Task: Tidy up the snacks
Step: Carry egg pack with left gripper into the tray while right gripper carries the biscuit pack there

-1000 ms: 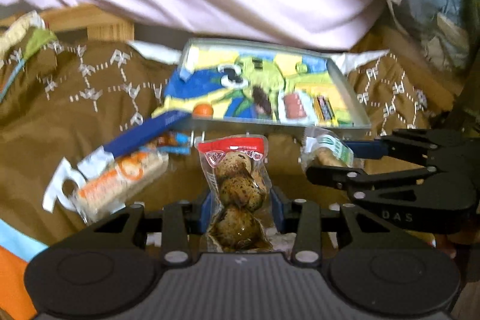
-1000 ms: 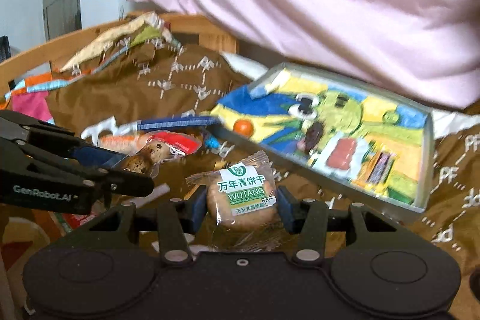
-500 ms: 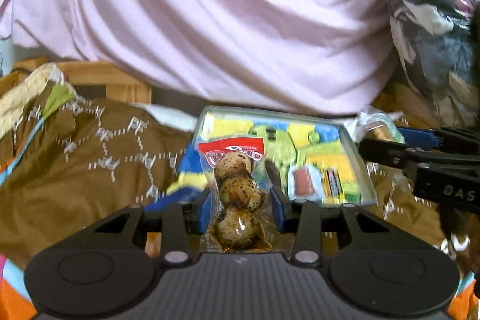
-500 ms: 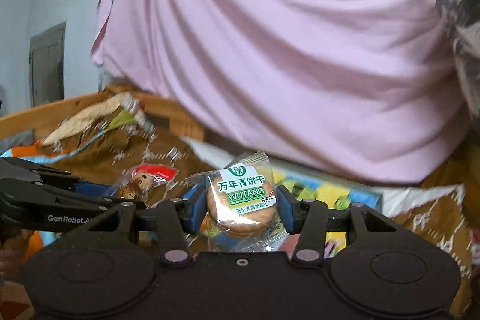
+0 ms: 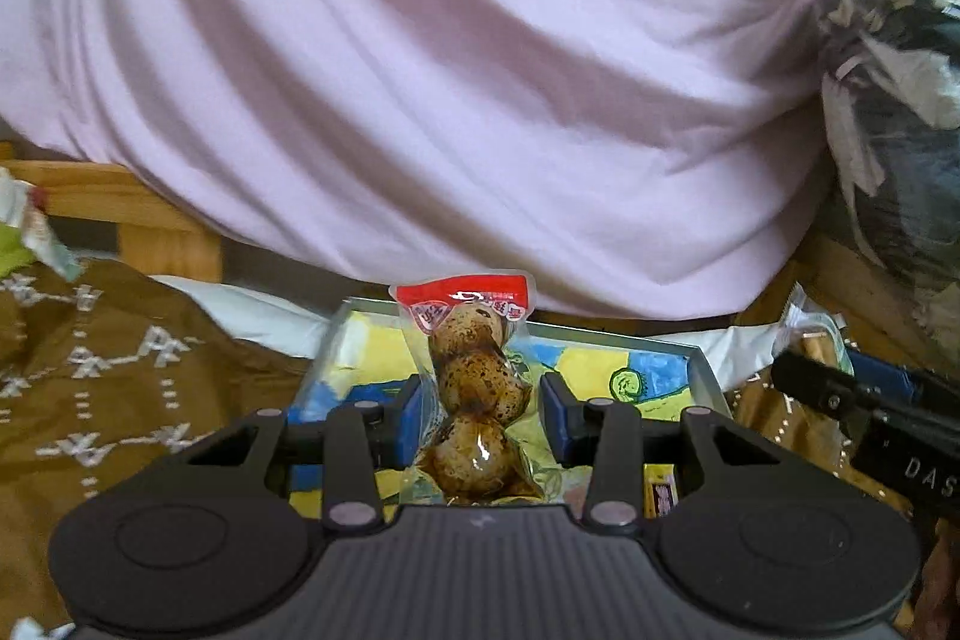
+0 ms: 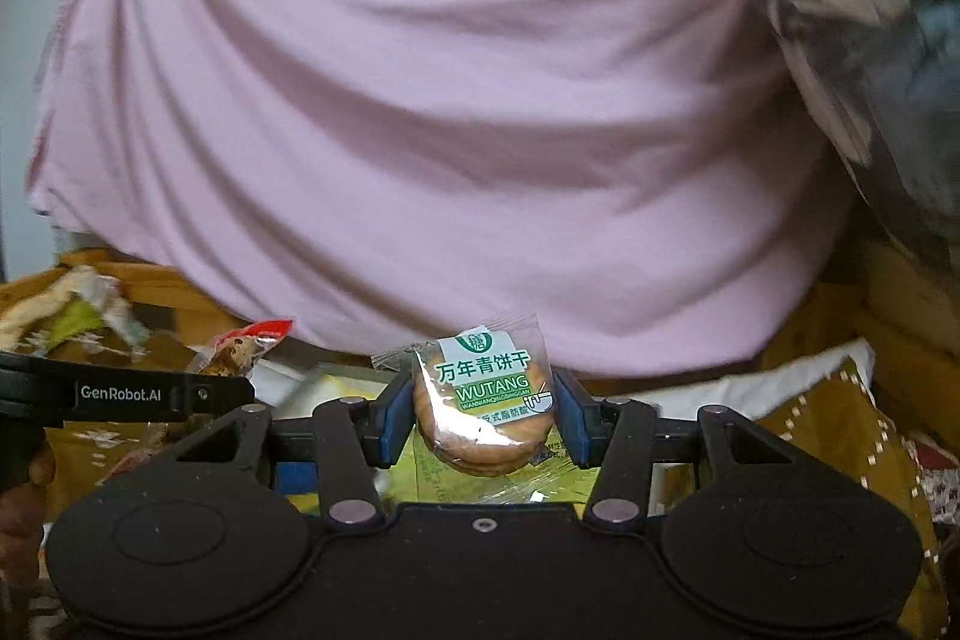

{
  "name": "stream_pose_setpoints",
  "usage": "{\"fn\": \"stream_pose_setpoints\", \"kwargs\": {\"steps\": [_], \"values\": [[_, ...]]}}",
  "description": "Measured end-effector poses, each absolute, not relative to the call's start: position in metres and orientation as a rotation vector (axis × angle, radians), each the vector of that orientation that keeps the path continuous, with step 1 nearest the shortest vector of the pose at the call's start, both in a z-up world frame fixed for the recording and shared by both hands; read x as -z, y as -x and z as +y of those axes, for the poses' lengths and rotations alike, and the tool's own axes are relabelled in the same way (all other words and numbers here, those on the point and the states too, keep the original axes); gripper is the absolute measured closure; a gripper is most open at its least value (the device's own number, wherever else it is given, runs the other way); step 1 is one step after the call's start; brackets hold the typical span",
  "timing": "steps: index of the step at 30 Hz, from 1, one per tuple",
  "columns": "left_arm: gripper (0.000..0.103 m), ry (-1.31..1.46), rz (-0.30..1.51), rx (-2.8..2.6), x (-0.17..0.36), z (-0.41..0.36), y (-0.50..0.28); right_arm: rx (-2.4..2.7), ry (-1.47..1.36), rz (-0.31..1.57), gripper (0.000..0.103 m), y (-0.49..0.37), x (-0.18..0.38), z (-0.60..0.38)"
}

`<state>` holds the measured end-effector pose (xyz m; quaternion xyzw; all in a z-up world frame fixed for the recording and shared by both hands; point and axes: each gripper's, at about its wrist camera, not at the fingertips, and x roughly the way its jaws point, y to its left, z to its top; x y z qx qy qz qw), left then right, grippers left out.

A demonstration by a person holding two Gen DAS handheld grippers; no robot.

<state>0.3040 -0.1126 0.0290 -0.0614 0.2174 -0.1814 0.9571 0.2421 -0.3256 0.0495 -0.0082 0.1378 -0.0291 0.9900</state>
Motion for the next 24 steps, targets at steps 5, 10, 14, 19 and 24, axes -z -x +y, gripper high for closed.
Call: {"fn": "stream_pose_setpoints", "kwargs": {"steps": [5,10,14,19,24], "values": [[0.059,0.112,0.485,0.386,-0.008,-0.147,-0.334,0.122,-0.019,0.363,0.052,-0.259,-0.023,-0.351],[0.059,0.094,0.53,0.411,0.016,-0.174,-0.347,0.145,-0.057,0.439,0.052,-0.266,0.001,-0.364],[0.059,0.075,0.565,0.417,0.031,-0.188,-0.351,0.155,-0.065,0.491,0.052,-0.27,0.013,-0.365],[0.059,0.049,0.601,0.403,0.047,-0.196,-0.353,0.148,-0.068,0.545,0.052,-0.274,0.026,-0.361],[0.059,0.026,0.615,0.386,0.054,-0.2,-0.354,0.13,-0.031,0.568,0.052,-0.276,0.032,-0.352]]}}
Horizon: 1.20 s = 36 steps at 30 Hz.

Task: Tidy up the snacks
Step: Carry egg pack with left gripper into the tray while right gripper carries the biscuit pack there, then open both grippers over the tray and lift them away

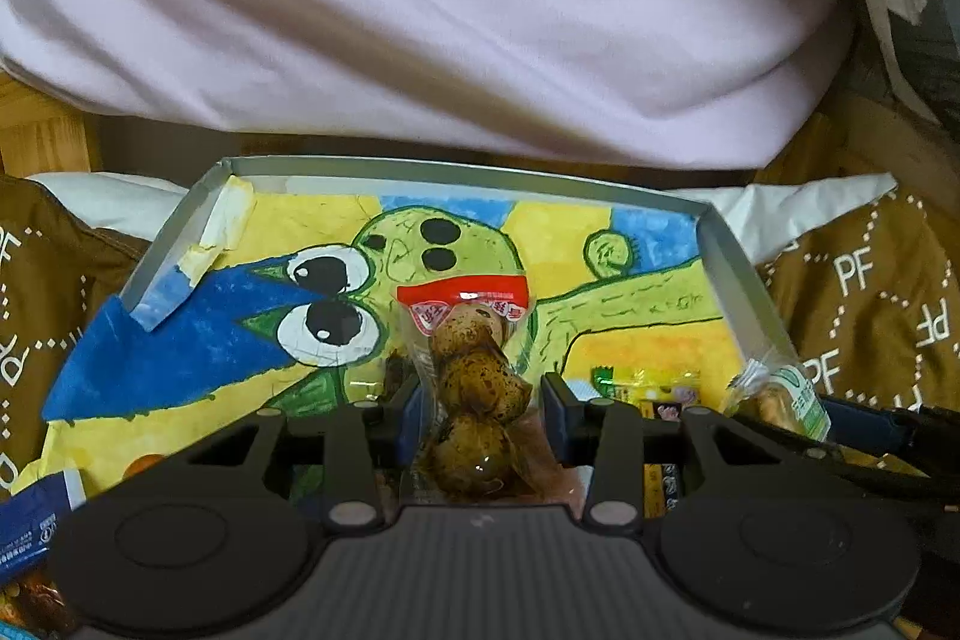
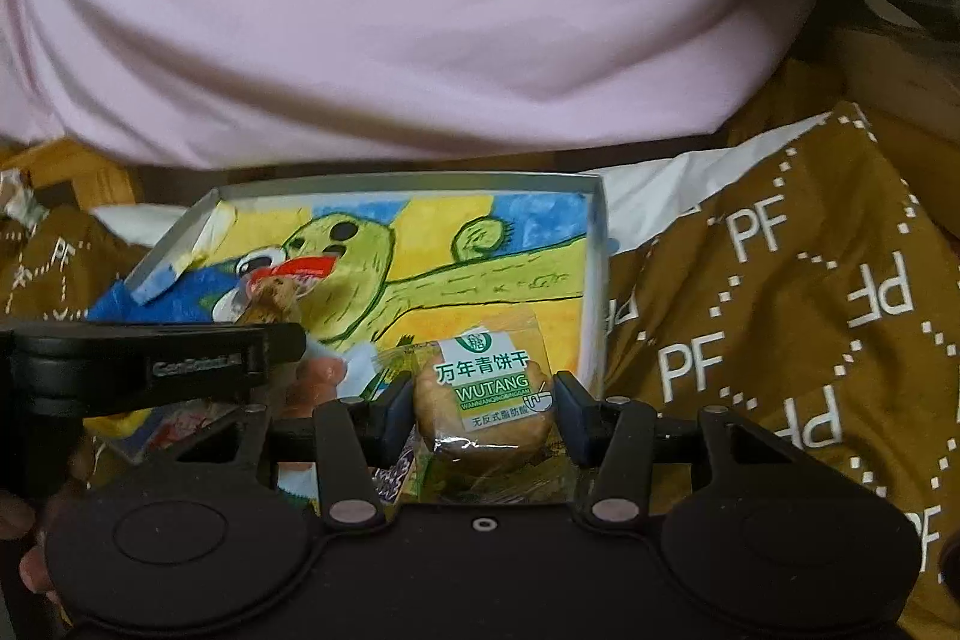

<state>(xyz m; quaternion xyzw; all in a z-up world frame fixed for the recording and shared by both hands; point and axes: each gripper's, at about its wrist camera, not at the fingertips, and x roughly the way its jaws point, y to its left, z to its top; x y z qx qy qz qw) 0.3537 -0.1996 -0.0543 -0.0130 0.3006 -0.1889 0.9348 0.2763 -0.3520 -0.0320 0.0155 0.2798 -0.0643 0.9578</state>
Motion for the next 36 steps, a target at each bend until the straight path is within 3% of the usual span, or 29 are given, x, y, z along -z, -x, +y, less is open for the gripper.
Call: {"fn": "stream_pose_setpoints", "kwargs": {"steps": [10,14,30,36], "values": [[0.054,0.021,0.636,0.372,0.064,-0.199,-0.356,0.12,-0.022,0.589,0.051,-0.277,0.038,-0.349],[0.051,0.023,0.646,0.368,0.063,-0.197,-0.357,0.127,-0.011,0.573,0.04,-0.275,0.038,-0.349],[0.007,0.103,0.481,0.317,0.003,-0.142,-0.31,0.126,0.032,0.348,0.004,-0.223,-0.016,-0.329],[0.001,0.097,0.381,0.308,-0.027,-0.119,-0.273,0.113,0.015,0.263,0.001,-0.187,-0.035,-0.316]]}}
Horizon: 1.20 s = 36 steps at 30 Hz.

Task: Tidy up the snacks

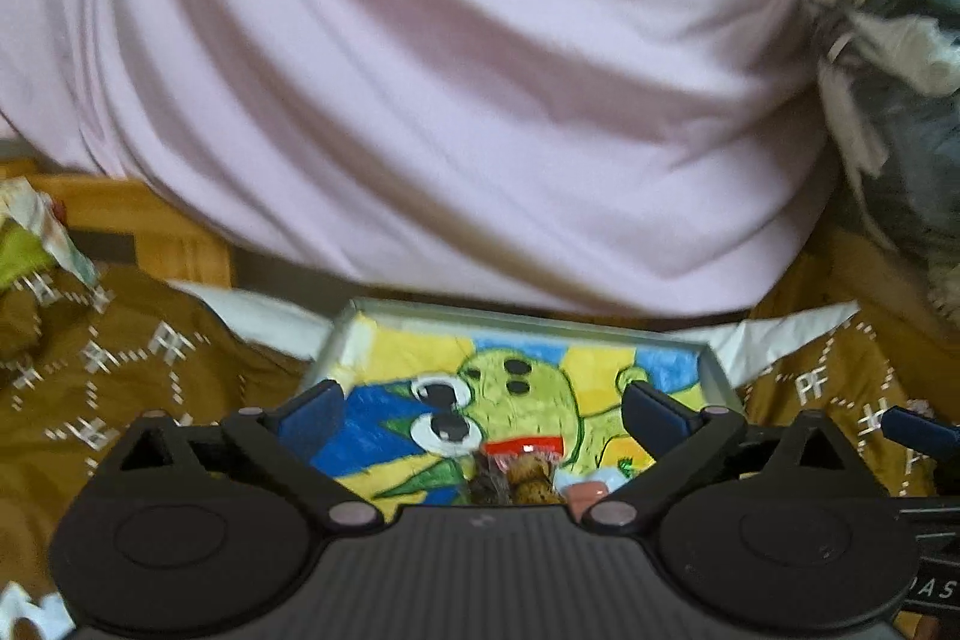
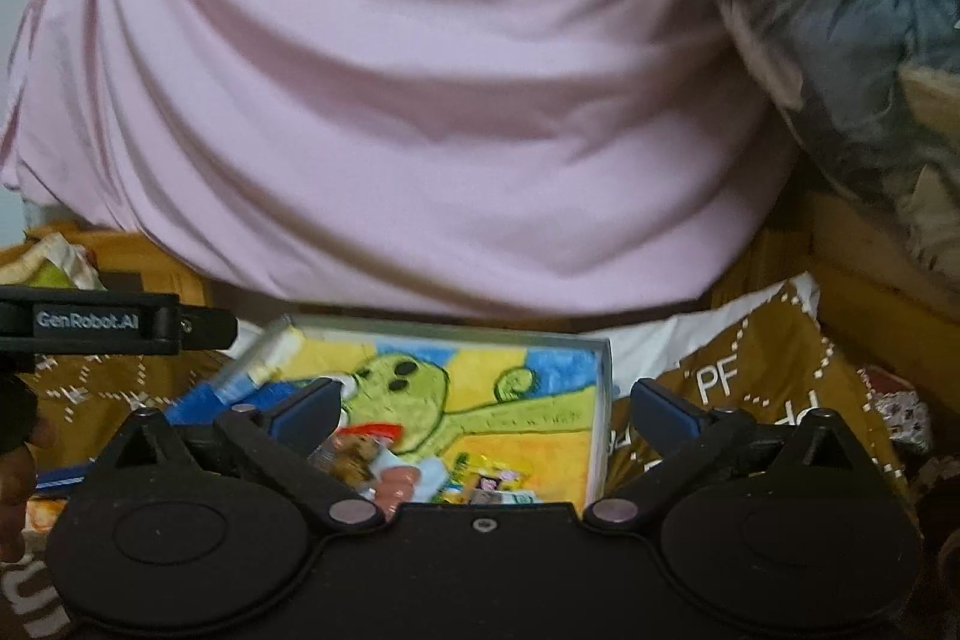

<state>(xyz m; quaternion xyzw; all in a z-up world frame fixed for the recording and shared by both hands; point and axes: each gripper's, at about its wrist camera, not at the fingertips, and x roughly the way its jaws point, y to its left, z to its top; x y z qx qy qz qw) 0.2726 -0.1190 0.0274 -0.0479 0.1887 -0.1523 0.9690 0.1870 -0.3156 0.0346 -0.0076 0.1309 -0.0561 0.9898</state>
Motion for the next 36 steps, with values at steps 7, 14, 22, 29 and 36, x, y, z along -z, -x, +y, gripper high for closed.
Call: {"fn": "stream_pose_setpoints", "kwargs": {"steps": [7,14,22,29,36], "values": [[0.0,0.133,0.304,0.309,-0.044,-0.094,-0.219,0.123,-0.051,0.211,0.001,-0.134,-0.043,-0.301],[0.0,0.169,0.299,0.306,-0.042,-0.071,-0.174,0.15,-0.114,0.173,0.001,-0.081,-0.044,-0.293],[0.0,0.132,0.304,0.267,-0.035,-0.042,-0.122,0.172,-0.19,0.185,0.001,-0.042,-0.04,-0.283],[0.0,0.123,0.324,0.222,-0.027,-0.013,-0.087,0.159,-0.205,0.201,0.001,-0.009,-0.03,-0.26],[0.0,0.062,0.356,0.193,-0.019,-0.002,-0.063,0.142,-0.197,0.23,0.001,0.007,-0.024,-0.241]]}}
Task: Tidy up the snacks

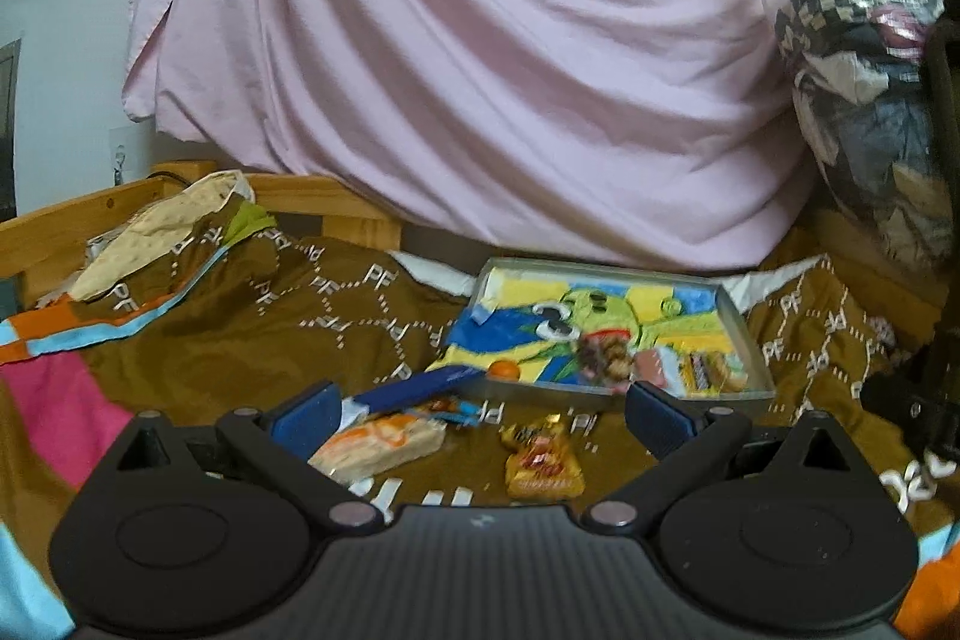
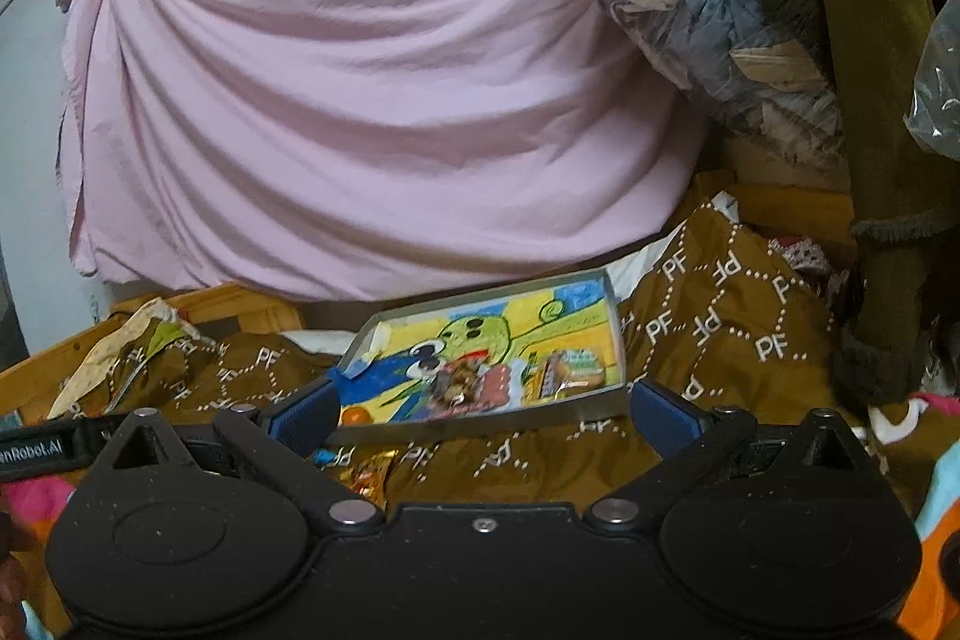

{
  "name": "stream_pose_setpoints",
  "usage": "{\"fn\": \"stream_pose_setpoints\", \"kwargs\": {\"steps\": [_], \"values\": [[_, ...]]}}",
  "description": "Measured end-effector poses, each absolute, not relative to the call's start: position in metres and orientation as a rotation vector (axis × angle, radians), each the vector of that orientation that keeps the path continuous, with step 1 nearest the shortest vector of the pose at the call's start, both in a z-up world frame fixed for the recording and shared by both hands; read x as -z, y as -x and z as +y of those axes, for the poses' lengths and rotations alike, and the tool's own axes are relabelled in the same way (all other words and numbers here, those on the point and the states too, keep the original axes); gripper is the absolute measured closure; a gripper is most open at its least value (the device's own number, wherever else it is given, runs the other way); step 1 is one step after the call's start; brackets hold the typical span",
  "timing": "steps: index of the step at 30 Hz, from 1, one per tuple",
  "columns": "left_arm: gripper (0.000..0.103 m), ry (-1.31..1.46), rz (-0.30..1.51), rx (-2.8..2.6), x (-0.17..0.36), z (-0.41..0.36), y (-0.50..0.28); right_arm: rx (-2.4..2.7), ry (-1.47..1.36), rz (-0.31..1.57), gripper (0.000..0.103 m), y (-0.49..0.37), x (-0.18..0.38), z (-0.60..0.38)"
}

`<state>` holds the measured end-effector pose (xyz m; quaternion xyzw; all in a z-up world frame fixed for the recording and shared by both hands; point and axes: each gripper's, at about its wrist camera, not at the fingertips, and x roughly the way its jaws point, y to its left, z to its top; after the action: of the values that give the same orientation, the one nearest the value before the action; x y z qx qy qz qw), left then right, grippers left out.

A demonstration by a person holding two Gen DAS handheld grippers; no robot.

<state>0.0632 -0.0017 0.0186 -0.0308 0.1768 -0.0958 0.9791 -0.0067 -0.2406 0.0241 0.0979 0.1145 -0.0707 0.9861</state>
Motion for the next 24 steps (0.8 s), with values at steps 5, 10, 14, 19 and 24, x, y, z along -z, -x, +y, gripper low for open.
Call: {"fn": "stream_pose_setpoints", "kwargs": {"steps": [5,10,14,19,24], "values": [[0.0,0.023,0.405,0.163,-0.009,0.002,-0.057,0.125,-0.155,0.272,0.001,0.009,-0.017,-0.226],[0.0,-0.018,0.455,0.129,0.002,0.009,-0.058,0.118,-0.127,0.304,0.001,0.006,-0.012,-0.219],[0.0,0.0,0.497,0.103,0.01,0.017,-0.062,0.123,-0.115,0.339,0.001,0.001,-0.008,-0.218],[0.0,0.012,0.536,0.067,0.014,0.022,-0.068,0.123,-0.095,0.387,0.001,-0.006,-0.003,-0.215],[0.0,-0.022,0.565,0.062,0.015,0.023,-0.075,0.108,-0.077,0.429,0.001,-0.014,0.0,-0.211]]}}
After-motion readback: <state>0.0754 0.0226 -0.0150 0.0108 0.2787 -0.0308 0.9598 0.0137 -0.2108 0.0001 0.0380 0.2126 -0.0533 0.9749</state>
